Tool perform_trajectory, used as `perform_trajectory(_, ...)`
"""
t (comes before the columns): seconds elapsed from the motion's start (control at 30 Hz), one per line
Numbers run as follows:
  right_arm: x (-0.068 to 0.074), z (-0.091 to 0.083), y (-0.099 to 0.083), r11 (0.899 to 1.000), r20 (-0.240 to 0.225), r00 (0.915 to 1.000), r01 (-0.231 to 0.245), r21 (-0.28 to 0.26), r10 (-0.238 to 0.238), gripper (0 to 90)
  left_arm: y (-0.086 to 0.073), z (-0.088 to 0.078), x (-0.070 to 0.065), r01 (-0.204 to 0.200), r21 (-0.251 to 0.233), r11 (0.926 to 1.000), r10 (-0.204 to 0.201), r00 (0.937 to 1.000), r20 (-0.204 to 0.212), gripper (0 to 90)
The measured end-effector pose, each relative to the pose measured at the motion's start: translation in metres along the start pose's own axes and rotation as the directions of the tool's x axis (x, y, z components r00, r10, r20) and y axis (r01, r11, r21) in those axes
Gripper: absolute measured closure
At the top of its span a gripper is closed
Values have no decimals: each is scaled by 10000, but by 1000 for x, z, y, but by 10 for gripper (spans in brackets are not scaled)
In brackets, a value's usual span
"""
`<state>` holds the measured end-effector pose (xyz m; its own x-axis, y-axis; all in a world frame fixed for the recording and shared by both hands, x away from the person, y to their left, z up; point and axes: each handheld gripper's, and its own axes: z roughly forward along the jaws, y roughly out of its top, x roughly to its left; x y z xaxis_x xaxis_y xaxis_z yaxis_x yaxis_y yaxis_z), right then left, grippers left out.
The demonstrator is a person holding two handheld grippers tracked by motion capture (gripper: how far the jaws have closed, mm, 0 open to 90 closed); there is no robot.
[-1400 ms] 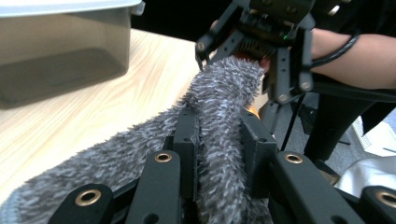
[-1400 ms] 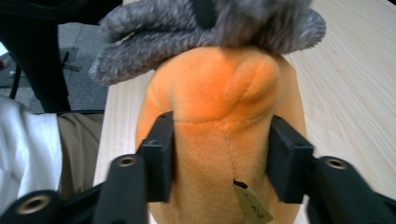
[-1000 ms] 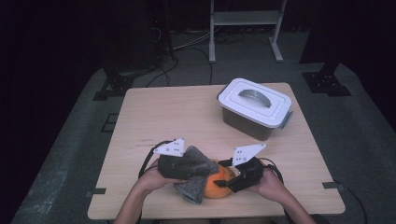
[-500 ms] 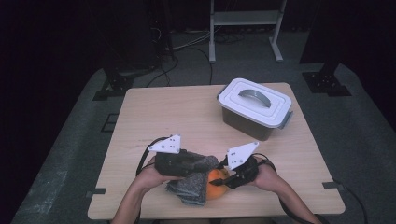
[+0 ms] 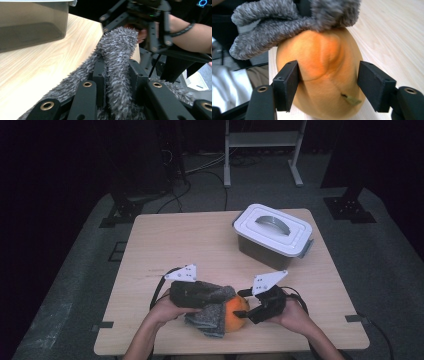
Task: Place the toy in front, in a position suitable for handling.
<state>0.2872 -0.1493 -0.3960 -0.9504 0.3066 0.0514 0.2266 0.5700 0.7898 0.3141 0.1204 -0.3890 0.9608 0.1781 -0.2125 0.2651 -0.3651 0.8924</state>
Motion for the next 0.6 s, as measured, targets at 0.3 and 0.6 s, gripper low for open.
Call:
perform_trajectory(0.3, 11, 7, -1, 9984, 63, 9984, -569, -48, 569, 328, 4, 12, -9, -152, 266, 9995, 144, 9995, 292, 712)
perform_trajectory(0.6, -5, 6, 3, 9897, -906, 9868, 1285, -629, -1339, 551, 12, -2, -7, -120, -407, 9991, 131, 9995, 276, 712)
